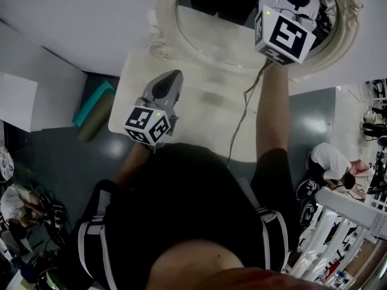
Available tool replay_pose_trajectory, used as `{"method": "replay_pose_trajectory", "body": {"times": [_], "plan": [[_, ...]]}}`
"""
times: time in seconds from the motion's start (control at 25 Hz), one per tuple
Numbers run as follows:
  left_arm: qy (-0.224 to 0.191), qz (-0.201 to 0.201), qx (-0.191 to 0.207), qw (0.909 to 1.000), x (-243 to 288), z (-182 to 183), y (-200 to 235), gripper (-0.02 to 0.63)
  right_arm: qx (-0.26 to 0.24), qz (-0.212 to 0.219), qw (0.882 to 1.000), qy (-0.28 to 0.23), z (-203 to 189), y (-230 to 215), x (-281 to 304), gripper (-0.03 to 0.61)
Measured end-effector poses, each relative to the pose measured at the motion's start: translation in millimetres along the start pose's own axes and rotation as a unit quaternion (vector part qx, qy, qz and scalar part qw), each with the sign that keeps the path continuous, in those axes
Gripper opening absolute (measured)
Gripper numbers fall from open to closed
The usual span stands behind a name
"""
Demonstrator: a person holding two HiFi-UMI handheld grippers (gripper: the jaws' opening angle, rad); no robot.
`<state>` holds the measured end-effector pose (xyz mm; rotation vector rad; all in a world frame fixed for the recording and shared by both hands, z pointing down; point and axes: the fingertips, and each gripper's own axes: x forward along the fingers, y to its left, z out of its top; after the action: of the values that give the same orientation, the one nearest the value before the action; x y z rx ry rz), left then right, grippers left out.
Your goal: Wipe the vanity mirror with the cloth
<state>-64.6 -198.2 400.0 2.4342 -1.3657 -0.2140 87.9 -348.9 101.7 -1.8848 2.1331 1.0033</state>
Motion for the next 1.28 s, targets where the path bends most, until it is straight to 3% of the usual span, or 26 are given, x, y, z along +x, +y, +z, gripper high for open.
{"method": "replay_pose_trajectory", "body": {"times": [0.32,1.0,1.28], "plan": [[-0.005,0.011,-0.005,0.9999,-6,0,9,0.009,-0.070,0.012,0.997,-0.011,3,32,5,0.035],[-0.001,0.019,-0.013,0.9997,-6,-4,14,0.009,-0.138,0.056,0.989,-0.016,-12,104,6,0.037],[0.000,0.025,-0.017,0.9995,-8,-8,19,0.009,-0.179,0.097,0.979,-0.014,-32,145,-3,0.037]]}}
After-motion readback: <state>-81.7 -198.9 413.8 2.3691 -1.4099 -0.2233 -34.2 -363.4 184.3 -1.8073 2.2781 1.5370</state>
